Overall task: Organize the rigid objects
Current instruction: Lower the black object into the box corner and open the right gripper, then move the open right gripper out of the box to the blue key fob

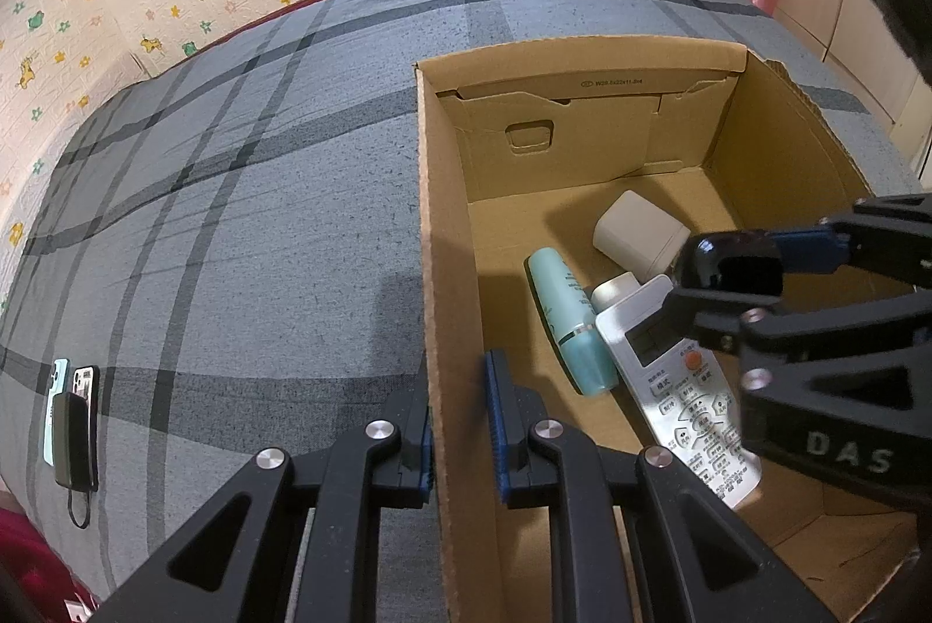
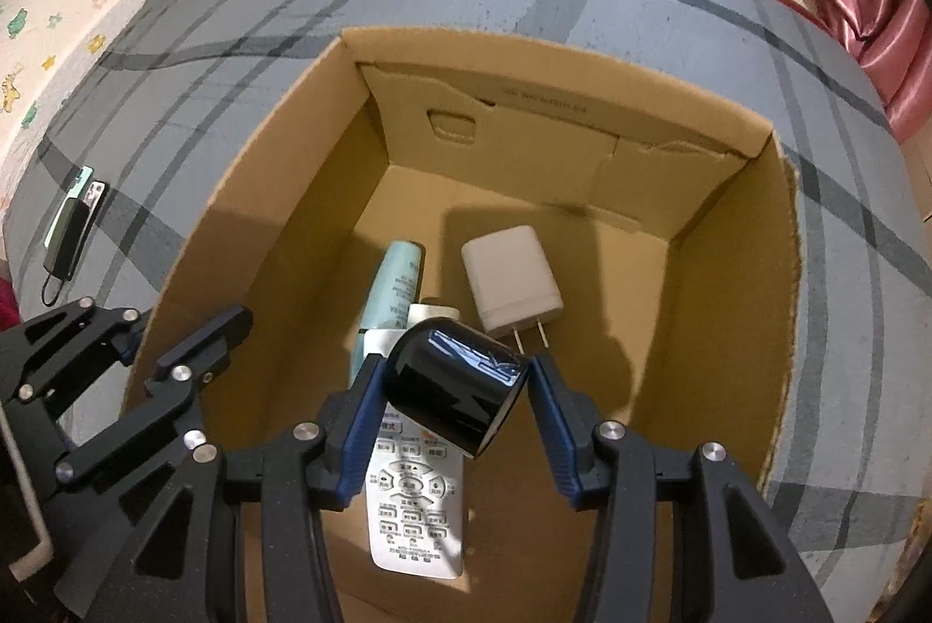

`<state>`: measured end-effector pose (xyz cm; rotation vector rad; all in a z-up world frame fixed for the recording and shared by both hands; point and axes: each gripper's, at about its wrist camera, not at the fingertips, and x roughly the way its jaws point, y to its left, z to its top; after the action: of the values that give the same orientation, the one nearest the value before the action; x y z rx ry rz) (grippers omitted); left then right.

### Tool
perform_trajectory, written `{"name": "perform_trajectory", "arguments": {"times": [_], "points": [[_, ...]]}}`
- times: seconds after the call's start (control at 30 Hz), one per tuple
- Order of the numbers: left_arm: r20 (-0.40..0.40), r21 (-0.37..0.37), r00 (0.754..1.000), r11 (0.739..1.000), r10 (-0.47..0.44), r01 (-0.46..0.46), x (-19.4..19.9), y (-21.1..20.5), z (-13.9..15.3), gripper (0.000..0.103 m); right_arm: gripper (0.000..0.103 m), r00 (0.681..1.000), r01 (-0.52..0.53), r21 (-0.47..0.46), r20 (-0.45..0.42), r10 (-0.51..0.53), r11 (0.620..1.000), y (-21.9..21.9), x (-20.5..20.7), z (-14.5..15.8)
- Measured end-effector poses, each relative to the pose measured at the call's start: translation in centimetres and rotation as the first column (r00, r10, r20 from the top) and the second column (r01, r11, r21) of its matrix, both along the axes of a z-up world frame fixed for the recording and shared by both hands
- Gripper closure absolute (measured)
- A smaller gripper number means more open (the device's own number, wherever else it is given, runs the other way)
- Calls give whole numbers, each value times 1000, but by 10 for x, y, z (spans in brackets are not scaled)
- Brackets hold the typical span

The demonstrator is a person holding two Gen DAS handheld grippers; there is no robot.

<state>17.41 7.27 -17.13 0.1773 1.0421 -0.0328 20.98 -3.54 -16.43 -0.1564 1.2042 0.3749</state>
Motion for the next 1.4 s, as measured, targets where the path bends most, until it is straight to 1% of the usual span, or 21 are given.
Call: {"name": "perform_trajectory", "arguments": {"times": [0.2,0.3,0.53,0.67,0.73,0.77,0.8,0.87,0.93,0.97,1.0,1.1,1.4], "points": [[1,2,1000,1000,-1,1,0,0,0,87,50,1000,0,11,-19,0,1000,-1,2,-4],[0,3,1000,1000,0,0,0,0,0,87,45,1000,1,13,-10,0,1000,-1,2,-2],[-1,3,1000,1000,1,-1,1,-1,-1,87,45,1000,9,17,23,-10,1000,-6,-2,8],[1,6,1000,1000,1,-1,0,-1,0,87,38,998,16,13,53,-17,1000,-10,-5,17],[1,5,1000,1000,1,-1,0,-1,0,87,36,998,18,16,65,-19,1000,-11,-6,22],[0,5,1000,1000,2,-2,0,-1,0,87,33,997,21,16,76,-22,1000,-12,-7,25],[0,5,1000,1000,2,-2,0,-2,0,87,28,996,23,14,82,-24,1000,-13,-8,27],[0,7,1000,1000,1,-1,0,-2,0,87,20,993,31,1,110,-31,1000,-16,-9,35],[0,7,1000,1000,1,-1,0,-1,0,87,19,991,34,-5,130,-33,999,-20,-11,42],[0,8,1000,1000,0,0,0,-2,1,87,17,990,35,-5,135,-34,999,-22,-11,45],[0,10,1000,1000,0,0,0,-2,1,87,10,989,38,-6,141,-36,999,-24,-11,48],[-1,6,1000,1000,1,-1,0,-1,0,87,1,986,51,14,158,-52,999,-35,-12,57],[0,8,1000,1000,1,-1,0,0,0,87,0,975,102,31,196,-106,994,-67,-21,79]]}}
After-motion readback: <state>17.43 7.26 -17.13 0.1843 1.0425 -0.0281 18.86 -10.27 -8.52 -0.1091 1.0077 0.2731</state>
